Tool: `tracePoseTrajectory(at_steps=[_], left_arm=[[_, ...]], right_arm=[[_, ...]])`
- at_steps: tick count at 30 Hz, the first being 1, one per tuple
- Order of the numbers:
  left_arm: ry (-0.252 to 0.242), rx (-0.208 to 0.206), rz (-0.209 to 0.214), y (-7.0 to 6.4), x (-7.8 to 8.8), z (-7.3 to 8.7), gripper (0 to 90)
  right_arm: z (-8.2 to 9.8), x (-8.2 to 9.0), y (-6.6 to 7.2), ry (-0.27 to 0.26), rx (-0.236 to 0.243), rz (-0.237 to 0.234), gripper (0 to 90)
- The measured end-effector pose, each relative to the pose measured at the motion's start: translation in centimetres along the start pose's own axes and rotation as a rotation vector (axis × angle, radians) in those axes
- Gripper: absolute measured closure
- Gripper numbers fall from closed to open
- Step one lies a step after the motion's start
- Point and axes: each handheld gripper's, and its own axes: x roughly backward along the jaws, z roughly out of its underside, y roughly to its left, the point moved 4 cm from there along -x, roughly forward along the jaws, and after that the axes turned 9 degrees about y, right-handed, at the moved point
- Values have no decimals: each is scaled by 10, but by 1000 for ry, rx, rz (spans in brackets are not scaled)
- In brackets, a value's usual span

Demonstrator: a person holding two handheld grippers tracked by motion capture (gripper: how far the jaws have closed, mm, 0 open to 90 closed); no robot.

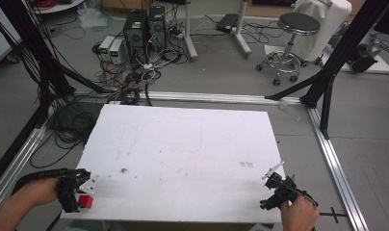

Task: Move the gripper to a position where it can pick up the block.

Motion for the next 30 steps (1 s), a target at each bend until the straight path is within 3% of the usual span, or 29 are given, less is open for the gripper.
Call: tracePoseTrajectory(at_steps=[4, 21, 30], left_arm=[[9, -16, 6, -3, -7, 1, 216], [25, -3, 32, -6, -30, 5, 219], [27, -16, 34, -6, -30, 5, 223]], right_arm=[[0, 0, 0, -1, -2, -2, 108], [-1, -2, 0, 1, 4, -2, 108], [-1, -1, 0, 4, 2, -1, 108]])
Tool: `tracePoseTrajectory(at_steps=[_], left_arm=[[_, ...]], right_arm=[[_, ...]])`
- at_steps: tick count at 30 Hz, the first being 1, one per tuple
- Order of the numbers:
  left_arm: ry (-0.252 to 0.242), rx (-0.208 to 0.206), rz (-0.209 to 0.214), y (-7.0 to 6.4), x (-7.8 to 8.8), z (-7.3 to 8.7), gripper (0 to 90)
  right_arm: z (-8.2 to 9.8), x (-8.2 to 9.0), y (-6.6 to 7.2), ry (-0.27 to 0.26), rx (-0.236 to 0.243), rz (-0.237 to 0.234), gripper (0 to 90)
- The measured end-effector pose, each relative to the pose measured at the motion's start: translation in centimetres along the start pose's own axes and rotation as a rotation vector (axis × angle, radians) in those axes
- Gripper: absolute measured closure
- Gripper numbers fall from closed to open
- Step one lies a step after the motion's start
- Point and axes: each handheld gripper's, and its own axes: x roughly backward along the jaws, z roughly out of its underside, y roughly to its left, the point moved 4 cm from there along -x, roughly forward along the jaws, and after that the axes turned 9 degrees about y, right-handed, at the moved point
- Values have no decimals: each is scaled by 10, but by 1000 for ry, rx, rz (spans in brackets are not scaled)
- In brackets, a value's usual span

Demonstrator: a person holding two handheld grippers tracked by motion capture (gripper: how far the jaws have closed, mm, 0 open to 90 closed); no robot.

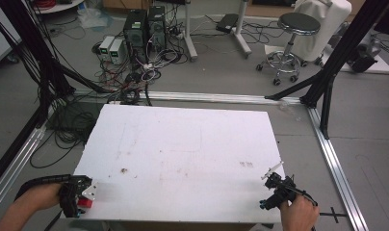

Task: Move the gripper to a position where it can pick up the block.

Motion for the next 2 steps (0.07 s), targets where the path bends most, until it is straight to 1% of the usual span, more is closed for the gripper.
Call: tracePoseTrajectory(at_steps=[2], left_arm=[[-2, 3, 1, 0, 1, 0, 223]], right_arm=[[0, 0, 0, -6, -1, 0, 108]])
